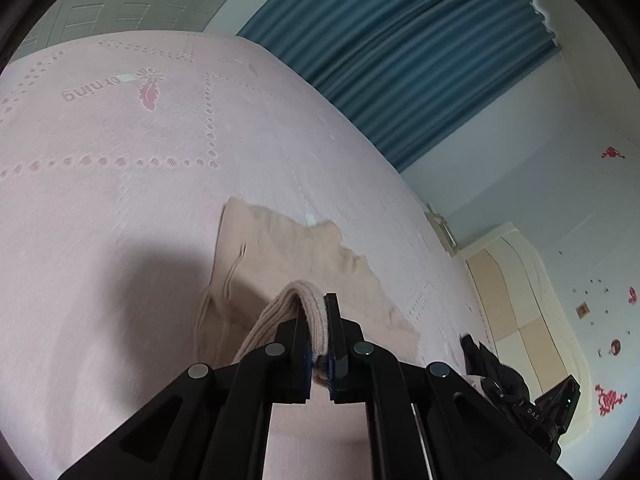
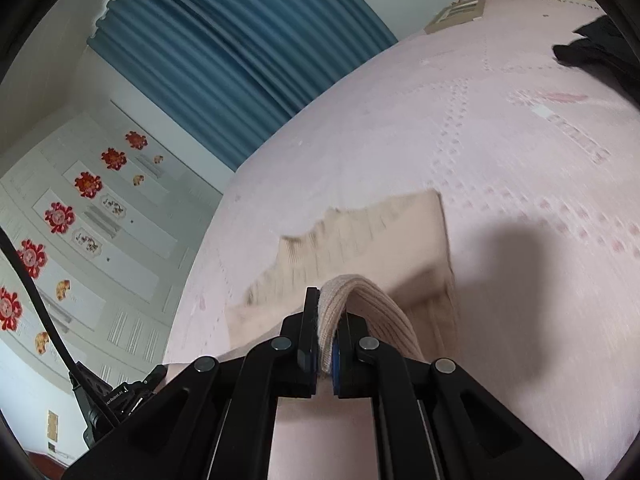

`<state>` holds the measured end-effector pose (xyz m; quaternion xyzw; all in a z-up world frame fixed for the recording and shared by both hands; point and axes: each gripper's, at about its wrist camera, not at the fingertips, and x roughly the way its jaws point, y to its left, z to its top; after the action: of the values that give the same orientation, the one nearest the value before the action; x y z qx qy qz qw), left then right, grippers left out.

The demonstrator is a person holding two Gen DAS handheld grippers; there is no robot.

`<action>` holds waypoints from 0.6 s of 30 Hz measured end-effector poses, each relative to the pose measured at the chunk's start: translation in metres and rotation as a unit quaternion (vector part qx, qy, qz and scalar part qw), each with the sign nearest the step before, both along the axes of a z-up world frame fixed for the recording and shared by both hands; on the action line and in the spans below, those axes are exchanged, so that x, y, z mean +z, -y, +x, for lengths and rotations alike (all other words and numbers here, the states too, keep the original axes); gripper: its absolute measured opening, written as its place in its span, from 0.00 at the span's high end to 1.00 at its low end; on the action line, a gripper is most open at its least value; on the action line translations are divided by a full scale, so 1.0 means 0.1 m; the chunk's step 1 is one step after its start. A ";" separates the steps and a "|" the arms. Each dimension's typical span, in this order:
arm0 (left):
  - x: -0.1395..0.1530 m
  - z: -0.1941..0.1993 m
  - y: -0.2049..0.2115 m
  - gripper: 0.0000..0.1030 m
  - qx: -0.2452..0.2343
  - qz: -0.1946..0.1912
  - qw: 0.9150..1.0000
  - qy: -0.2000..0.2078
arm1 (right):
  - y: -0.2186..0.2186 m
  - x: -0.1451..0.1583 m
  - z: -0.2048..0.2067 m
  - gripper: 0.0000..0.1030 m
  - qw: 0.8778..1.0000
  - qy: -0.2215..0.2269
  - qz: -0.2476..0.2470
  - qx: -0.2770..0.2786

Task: Fold small clothes
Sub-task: 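Lift the hem with both tools, fold it toward the collar, open both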

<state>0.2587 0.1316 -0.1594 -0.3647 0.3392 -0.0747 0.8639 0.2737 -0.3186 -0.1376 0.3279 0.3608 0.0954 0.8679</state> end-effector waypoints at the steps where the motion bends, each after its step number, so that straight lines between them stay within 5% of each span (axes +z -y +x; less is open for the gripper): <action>1: -0.03 0.10 0.00 0.94 0.000 0.000 1.000 -0.001 | -0.03 -0.04 0.08 0.96 1.000 -0.002 -0.003 -0.002; 15: -0.53 1.39 0.15 0.93 -0.011 0.021 0.999 -0.033 | -0.08 -0.75 1.32 0.95 0.996 -0.051 -0.075 -0.002; 18: -0.54 1.40 0.16 0.65 0.008 0.042 0.998 -0.041 | -0.14 -0.86 1.33 0.87 0.994 -0.063 -0.087 -0.012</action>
<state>0.3982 0.1157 -0.2132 -0.3340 0.3742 -0.0382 0.8643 0.4068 -0.3051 -0.2236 0.2611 0.4174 0.0329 0.8698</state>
